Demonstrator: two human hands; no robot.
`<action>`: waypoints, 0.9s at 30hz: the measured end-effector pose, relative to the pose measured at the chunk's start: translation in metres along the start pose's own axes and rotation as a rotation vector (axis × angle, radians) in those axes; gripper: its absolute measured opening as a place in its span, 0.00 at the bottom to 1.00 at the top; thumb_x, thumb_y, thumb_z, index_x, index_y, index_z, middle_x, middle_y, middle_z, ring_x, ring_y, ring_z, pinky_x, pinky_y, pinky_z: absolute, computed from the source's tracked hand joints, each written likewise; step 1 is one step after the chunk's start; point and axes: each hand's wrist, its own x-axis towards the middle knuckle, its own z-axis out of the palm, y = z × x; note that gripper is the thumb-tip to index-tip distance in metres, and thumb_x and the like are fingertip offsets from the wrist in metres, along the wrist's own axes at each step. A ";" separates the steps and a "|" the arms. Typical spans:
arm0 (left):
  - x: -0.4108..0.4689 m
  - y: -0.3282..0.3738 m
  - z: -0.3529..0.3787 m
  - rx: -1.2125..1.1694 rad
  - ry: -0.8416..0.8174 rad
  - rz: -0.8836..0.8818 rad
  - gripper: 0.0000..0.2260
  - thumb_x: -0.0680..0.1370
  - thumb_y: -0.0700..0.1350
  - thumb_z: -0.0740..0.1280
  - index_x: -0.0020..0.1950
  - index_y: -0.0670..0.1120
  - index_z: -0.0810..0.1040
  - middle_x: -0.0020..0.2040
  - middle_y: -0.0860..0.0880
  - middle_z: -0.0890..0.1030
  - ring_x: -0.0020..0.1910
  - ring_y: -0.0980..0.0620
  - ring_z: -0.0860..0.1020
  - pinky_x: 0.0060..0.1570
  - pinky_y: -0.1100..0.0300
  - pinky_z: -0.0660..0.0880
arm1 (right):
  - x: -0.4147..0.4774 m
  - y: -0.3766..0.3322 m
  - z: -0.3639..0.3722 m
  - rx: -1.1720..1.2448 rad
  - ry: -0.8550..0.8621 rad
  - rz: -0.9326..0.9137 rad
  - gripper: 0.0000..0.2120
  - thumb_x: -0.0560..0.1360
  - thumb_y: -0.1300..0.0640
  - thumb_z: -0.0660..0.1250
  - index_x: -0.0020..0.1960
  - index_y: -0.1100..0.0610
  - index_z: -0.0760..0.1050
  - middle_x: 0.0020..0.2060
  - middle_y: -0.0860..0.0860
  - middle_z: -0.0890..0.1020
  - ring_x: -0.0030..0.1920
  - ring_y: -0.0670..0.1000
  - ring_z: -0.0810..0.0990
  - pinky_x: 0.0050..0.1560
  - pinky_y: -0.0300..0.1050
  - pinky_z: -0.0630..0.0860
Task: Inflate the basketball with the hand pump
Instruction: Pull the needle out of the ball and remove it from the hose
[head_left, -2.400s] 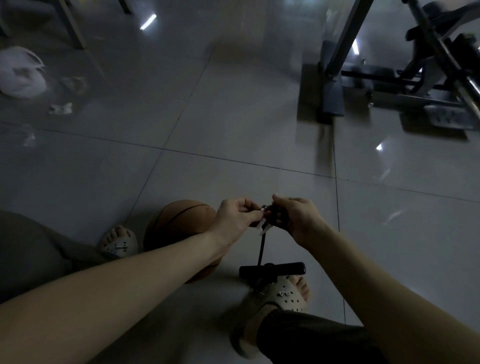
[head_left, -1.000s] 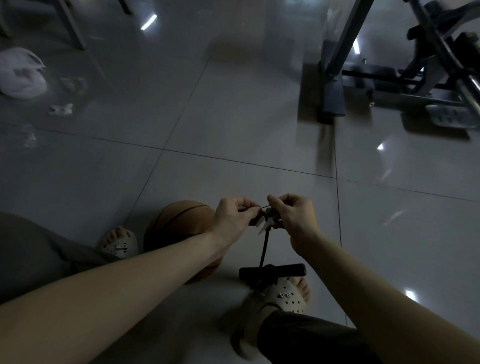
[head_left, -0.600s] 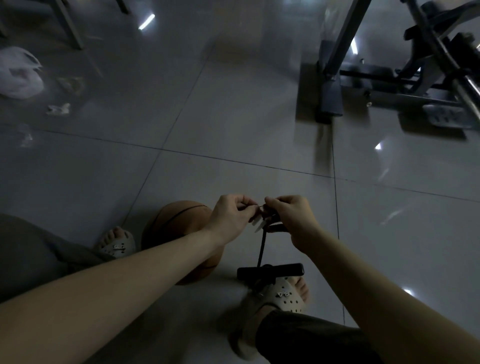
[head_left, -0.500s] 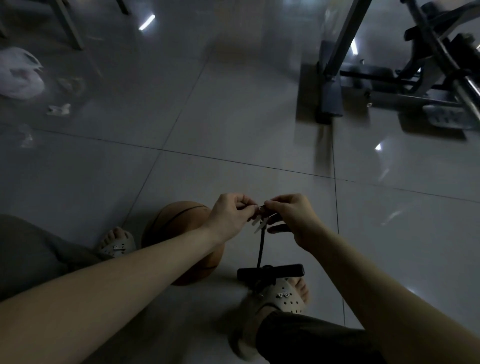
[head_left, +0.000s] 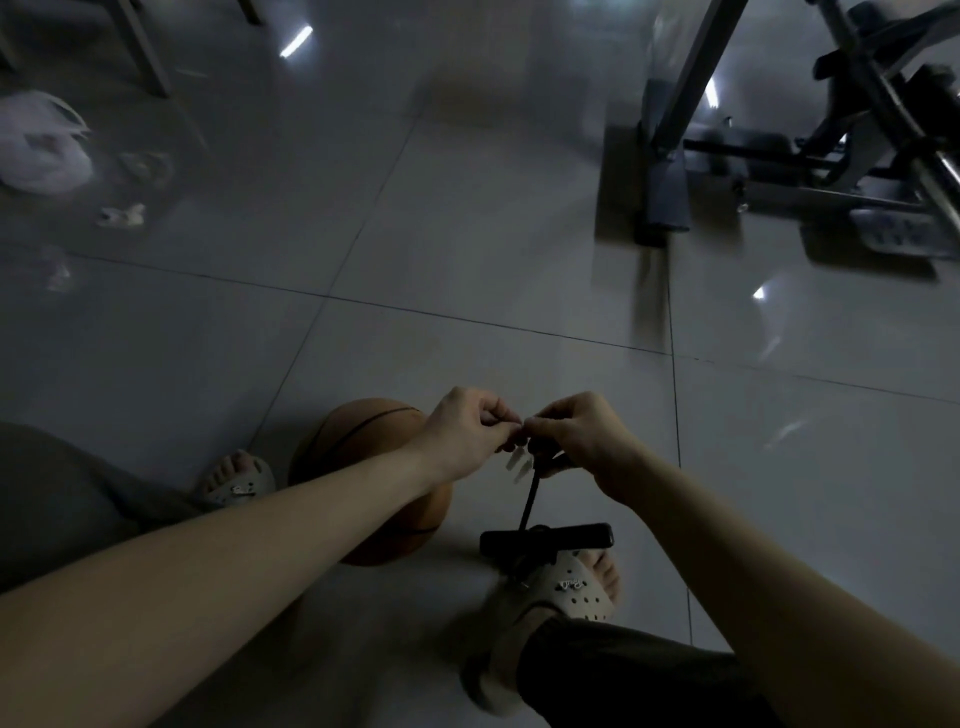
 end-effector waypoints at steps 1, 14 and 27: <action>0.000 -0.001 -0.001 0.001 -0.003 -0.017 0.02 0.78 0.41 0.72 0.46 0.46 0.84 0.39 0.49 0.86 0.39 0.54 0.84 0.44 0.56 0.82 | 0.000 -0.002 0.001 -0.036 0.002 0.014 0.08 0.80 0.59 0.67 0.51 0.64 0.80 0.43 0.59 0.84 0.40 0.53 0.84 0.39 0.45 0.83; -0.012 -0.009 -0.016 -0.493 0.067 -0.308 0.05 0.84 0.41 0.62 0.53 0.41 0.75 0.47 0.45 0.81 0.42 0.51 0.78 0.42 0.59 0.73 | -0.039 0.016 0.020 -1.053 -0.357 0.103 0.21 0.78 0.54 0.69 0.70 0.56 0.71 0.65 0.55 0.74 0.63 0.54 0.75 0.61 0.47 0.72; -0.021 -0.008 -0.020 -0.722 0.112 -0.390 0.08 0.84 0.41 0.61 0.47 0.40 0.75 0.40 0.40 0.78 0.34 0.48 0.77 0.32 0.60 0.76 | -0.029 0.020 0.012 -0.497 -0.079 0.428 0.16 0.81 0.58 0.64 0.66 0.60 0.67 0.48 0.61 0.82 0.39 0.58 0.85 0.40 0.53 0.85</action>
